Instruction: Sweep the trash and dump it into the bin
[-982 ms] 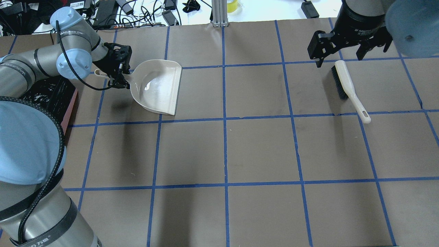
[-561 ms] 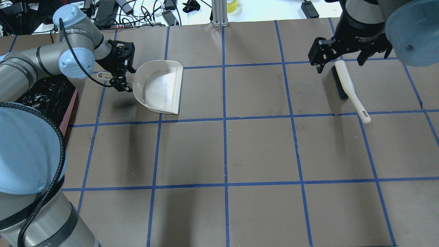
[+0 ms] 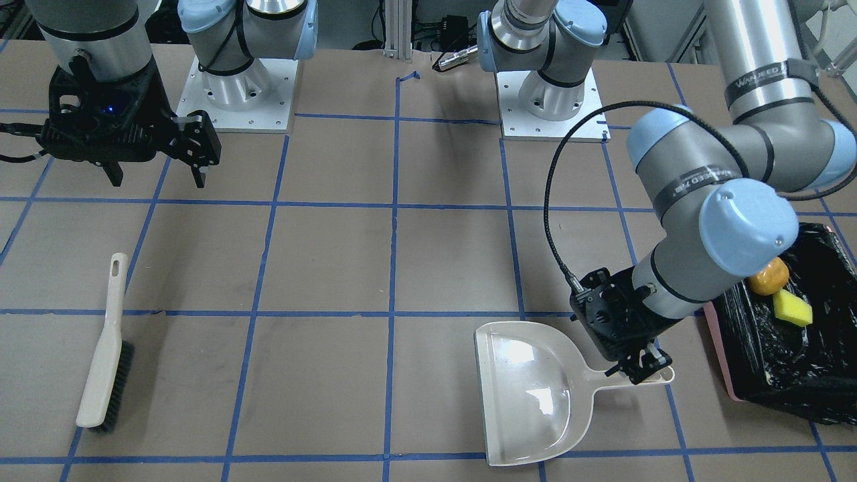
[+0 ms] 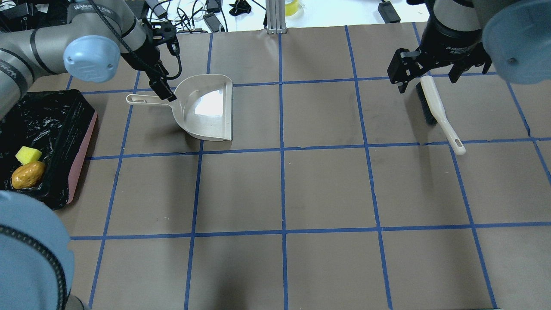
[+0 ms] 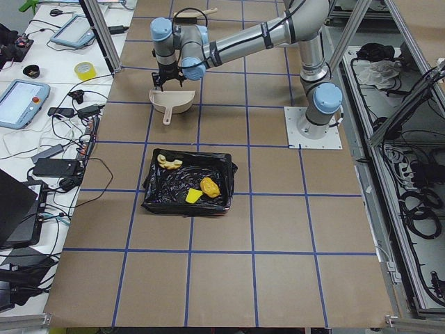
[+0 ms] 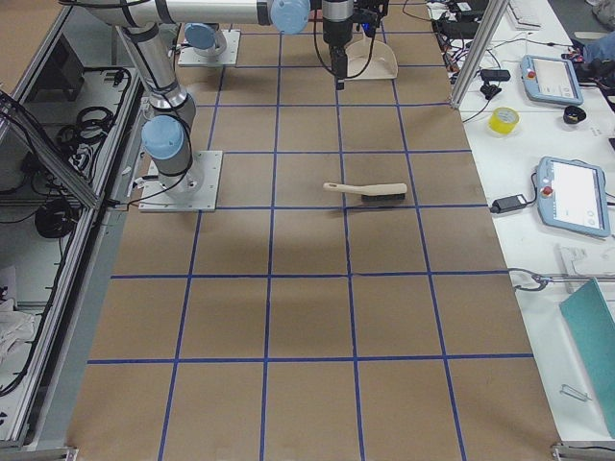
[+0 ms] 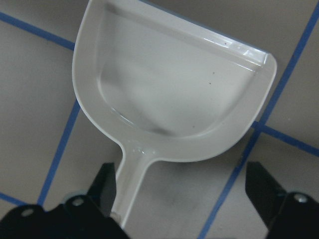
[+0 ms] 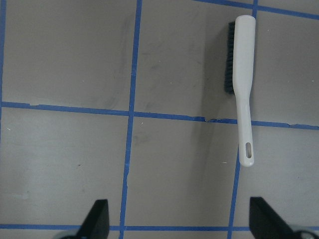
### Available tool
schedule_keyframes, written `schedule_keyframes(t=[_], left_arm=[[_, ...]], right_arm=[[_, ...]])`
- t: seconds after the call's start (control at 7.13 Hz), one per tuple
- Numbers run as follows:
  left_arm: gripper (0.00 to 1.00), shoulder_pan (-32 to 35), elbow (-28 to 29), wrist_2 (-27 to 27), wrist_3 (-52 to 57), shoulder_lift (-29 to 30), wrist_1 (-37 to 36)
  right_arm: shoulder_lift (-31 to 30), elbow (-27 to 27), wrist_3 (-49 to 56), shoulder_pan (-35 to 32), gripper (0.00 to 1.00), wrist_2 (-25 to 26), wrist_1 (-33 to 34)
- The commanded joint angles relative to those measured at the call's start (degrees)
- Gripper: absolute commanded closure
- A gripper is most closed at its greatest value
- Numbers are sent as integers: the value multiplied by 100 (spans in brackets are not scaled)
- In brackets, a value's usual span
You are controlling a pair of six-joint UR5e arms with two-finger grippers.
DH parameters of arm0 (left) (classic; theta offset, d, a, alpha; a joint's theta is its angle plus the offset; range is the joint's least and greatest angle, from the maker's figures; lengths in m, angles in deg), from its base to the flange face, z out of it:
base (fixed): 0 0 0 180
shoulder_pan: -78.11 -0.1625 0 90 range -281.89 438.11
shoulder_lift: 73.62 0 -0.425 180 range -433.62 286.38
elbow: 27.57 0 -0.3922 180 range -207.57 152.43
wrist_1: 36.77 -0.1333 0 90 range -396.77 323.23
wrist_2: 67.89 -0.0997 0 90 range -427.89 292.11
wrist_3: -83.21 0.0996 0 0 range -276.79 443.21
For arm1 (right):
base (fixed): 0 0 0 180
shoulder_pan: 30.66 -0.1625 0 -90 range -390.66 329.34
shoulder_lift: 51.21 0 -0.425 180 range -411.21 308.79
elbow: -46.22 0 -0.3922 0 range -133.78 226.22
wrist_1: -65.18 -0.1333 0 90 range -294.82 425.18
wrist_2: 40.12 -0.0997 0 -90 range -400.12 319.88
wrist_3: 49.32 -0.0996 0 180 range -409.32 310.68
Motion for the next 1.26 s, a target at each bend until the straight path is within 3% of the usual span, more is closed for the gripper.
schedule_keyframes(t=[0.0, 0.42, 0.7, 1.12], left_arm=[[7, 17, -1, -8, -1700, -799, 728], [0, 87, -27, -8, -4109, -1617, 1364], [0, 227, -88, -681, -4432, -1987, 1565], [0, 237, -255, -685, -4977, -2034, 1602]], right_arm=[[8, -2, 0, -3, 0, 12, 1], [25, -11, 0, 6, 0, 29, 1], [25, -11, 0, 6, 0, 29, 1], [25, -19, 0, 6, 0, 29, 1]])
